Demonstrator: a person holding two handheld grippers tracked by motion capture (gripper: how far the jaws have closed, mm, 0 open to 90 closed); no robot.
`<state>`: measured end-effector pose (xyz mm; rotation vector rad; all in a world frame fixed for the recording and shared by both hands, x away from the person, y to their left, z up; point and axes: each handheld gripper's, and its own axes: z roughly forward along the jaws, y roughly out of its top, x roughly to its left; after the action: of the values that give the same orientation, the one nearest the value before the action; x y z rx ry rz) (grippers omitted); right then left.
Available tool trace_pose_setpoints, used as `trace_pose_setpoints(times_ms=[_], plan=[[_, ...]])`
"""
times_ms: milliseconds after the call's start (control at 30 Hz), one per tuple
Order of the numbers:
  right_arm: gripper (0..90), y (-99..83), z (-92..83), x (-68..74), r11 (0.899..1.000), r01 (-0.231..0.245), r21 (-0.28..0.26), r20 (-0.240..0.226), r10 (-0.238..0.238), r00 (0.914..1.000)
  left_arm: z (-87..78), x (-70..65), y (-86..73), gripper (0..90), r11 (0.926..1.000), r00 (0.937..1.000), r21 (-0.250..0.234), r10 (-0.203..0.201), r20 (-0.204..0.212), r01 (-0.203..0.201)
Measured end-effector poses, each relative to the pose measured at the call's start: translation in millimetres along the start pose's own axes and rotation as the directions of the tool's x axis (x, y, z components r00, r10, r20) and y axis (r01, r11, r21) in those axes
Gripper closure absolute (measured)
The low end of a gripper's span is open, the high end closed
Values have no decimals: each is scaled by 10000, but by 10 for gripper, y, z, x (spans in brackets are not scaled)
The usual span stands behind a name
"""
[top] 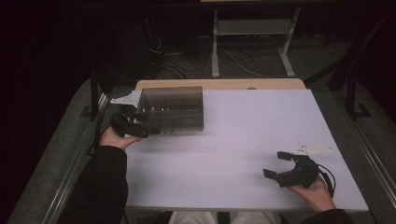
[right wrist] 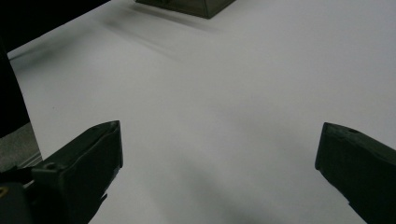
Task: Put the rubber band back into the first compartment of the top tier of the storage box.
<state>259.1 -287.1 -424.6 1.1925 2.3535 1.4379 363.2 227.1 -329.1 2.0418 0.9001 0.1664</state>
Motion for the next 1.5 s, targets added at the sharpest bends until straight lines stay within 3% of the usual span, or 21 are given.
trace_pose_setpoints(times_ms=[133,500,867,1200,1500], plan=[[1,0,2,0,10000,26,-1,1,-26,10000,19,-68,-50,0,10000,10000,-34,-38,-57,38],[1,-1,1,4,10000,37,16,5,-37,10000,33,-298,-234,0,9968,9997,-791,146,202,-130],[1,-2,-1,6,10000,36,-17,5,-36,10000,91,-523,-386,0,9913,9987,-1252,440,272,-402],[1,-3,-2,5,10000,62,-57,11,-62,10000,167,-693,-547,0,9892,9970,-1362,616,477,-546],[1,-3,0,9,10000,23,-16,0,-23,10000,296,-809,-739,0,9899,9955,-1349,550,778,-442]])
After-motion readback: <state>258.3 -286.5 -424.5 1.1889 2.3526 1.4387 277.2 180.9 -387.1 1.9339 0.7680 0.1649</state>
